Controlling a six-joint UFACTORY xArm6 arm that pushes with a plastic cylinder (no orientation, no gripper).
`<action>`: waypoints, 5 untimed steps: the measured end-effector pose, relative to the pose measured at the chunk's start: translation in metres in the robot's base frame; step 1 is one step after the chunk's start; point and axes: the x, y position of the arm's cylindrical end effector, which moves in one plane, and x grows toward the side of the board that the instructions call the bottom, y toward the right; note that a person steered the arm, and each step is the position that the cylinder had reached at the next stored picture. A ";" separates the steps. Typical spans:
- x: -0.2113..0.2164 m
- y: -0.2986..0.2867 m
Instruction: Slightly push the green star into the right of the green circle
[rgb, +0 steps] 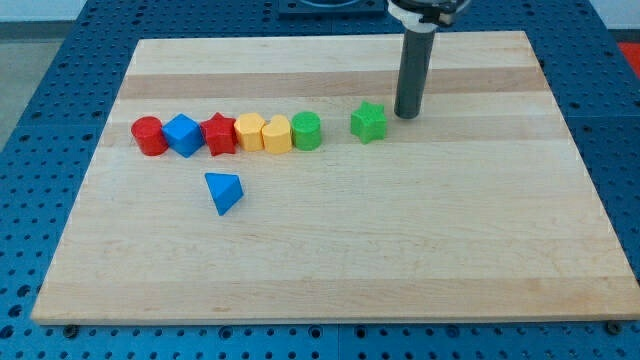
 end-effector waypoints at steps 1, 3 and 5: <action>0.003 -0.010; 0.003 -0.040; 0.006 -0.049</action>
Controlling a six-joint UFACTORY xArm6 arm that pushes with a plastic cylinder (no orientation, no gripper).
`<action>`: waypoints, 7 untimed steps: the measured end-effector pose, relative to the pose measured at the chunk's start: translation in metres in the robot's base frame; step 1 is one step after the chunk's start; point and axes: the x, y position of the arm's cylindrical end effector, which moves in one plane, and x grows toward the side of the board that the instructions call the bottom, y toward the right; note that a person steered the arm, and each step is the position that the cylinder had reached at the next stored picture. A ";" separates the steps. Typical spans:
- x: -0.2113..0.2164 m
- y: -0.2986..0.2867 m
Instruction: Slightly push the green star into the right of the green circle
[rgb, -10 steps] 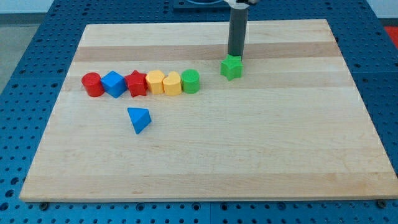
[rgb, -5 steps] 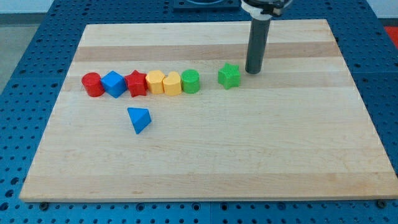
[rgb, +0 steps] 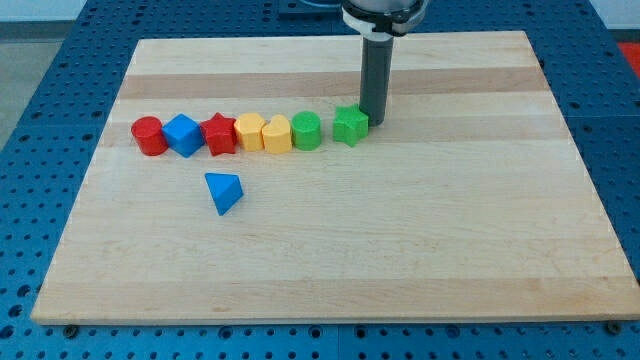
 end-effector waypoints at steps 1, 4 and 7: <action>0.001 -0.001; 0.012 -0.001; 0.016 -0.011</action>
